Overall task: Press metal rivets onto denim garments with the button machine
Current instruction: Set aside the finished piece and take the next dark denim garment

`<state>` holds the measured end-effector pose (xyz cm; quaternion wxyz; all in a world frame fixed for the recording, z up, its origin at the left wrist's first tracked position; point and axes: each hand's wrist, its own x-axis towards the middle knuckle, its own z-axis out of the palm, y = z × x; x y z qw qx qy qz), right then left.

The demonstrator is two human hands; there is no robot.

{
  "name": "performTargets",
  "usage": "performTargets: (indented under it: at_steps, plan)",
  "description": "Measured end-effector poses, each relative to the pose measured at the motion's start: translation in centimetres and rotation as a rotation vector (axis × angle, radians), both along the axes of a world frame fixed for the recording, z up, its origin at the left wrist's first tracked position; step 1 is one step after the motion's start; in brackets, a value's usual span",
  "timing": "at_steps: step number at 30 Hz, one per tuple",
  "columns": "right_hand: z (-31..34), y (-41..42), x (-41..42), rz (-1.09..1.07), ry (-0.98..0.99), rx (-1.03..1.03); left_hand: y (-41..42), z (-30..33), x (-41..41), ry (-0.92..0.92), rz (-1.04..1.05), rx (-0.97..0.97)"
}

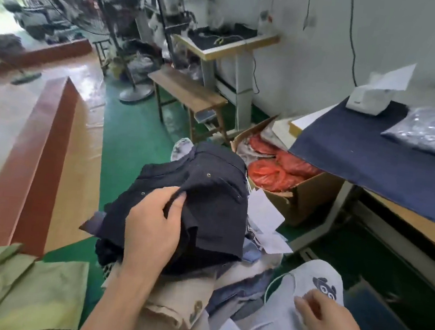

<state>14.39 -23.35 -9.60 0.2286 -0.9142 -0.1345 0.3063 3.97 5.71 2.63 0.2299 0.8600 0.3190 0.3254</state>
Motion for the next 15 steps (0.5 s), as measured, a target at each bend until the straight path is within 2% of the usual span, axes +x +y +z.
performTargets:
  at_steps: [2,4,5,7,9,10,13,14,15]
  plan:
    - [1.6,1.8,0.3,-0.219,0.159,0.429,-3.7,2.0,1.3,-0.112,-0.232,-0.059]
    - [3.4,3.1,0.9,-0.489,0.537,0.961,-7.8,2.3,2.2,-0.079,-0.530,-0.113]
    - [4.3,3.3,1.3,-0.515,0.721,1.184,-9.6,2.0,2.6,-0.037,-0.657,-0.159]
    - [6.1,2.3,2.0,-0.525,0.879,1.398,-12.2,1.1,3.0,0.049,-0.855,-0.283]
    - [7.1,0.3,2.3,-0.533,0.849,1.419,-13.4,-0.1,3.4,0.135,-0.967,-0.371]
    - [7.5,-0.9,2.6,-0.543,0.751,1.393,-13.6,-0.7,3.7,0.182,-0.991,-0.431]
    - [8.6,-5.2,3.5,-0.618,0.353,1.233,-14.1,-2.0,5.5,0.224,-0.815,-0.774]
    - [9.3,-6.7,3.4,-0.600,0.270,1.192,-14.6,-2.7,6.3,0.208,-0.741,-0.801]
    - [9.9,-8.0,3.3,-0.576,0.204,1.146,-15.2,-3.4,7.2,0.197,-0.720,-0.734]
